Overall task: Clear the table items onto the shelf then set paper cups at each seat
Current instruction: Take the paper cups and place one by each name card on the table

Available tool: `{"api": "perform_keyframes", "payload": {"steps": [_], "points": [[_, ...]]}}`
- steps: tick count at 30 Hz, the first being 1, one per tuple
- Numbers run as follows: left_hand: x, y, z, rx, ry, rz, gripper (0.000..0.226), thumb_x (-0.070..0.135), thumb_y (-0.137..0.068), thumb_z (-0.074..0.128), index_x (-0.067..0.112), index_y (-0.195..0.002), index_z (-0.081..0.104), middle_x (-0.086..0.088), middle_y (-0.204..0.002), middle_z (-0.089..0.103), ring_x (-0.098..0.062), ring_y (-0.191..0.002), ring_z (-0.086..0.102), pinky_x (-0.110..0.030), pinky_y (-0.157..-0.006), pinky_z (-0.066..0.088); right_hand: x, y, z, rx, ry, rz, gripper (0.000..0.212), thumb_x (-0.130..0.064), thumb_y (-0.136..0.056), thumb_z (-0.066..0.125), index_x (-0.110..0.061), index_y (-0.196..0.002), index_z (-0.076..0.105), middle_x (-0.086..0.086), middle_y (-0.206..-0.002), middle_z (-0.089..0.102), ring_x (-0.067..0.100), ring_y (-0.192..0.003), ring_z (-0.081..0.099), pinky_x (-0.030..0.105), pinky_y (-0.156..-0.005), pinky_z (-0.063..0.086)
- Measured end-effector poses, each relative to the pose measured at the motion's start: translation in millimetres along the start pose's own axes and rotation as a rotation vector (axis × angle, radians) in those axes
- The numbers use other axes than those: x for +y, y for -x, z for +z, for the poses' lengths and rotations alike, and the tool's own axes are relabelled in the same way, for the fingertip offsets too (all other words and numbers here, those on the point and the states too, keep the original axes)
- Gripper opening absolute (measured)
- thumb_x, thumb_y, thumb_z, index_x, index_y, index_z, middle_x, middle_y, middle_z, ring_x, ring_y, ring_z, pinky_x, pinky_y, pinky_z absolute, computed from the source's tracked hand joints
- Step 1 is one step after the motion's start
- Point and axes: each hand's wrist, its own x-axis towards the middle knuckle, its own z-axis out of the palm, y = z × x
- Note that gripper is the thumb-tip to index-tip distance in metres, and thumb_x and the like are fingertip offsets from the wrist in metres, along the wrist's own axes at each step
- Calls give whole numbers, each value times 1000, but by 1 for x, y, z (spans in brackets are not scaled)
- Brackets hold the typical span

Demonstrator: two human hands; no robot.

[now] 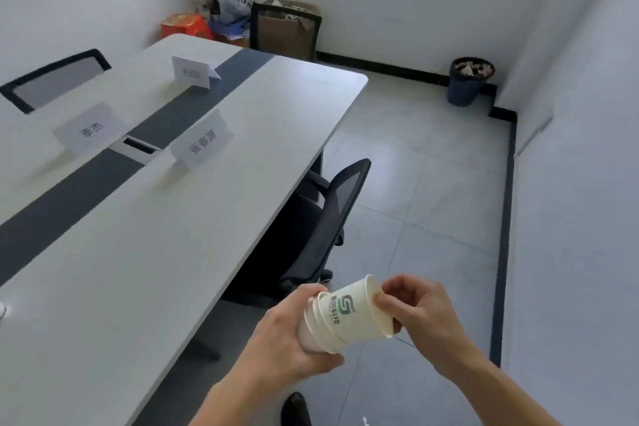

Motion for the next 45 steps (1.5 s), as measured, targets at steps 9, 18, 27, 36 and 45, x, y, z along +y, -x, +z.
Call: {"api": "perform_keyframes", "payload": {"steps": [9, 18, 27, 36, 45], "points": [[18, -122, -5, -109, -100, 145, 70, 43, -58, 80, 47, -121, 49, 13, -102, 65, -9, -91, 63, -34, -82, 54, -20, -70, -44, 45, -305, 114, 29, -18, -75, 64, 1, -95, 69, 11, -75, 66, 17, -57, 57, 26, -46, 47], [74, -250, 9, -244, -183, 289, 72, 49, -56, 77, 50, -121, 44, 21, -106, 59, -2, -96, 57, -28, -86, 50, -66, -114, -102, 97, -208, -70, 57, -24, -57, 81, -27, -112, 68, 4, -101, 70, 16, -83, 62, 31, -63, 52], [125, -388, 61, -311, -156, 235, 73, 55, -59, 78, 53, -118, 37, 19, -102, 55, -9, -91, 58, -32, -84, 54, -63, -210, -230, 527, -190, -67, 76, -48, -37, 85, -23, -104, 63, -2, -96, 69, 14, -91, 66, 28, -68, 55], [187, -527, 66, 49, 192, 28, 71, 22, -64, 89, 36, -121, 49, 0, -100, 65, -7, -83, 66, -13, -60, 54, -95, -354, -396, 419, 20, -66, 60, -53, -50, 74, -32, -106, 61, -6, -93, 70, 7, -85, 66, 20, -61, 56], [161, -619, 27, 386, 356, -185, 89, 41, -48, 88, 30, -127, 49, 2, -110, 65, -9, -88, 67, -18, -64, 51, -134, -507, -425, 157, 217, -24, 62, -54, -46, 71, -24, -99, 60, 7, -87, 64, 11, -69, 61, 20, -49, 52]]}}
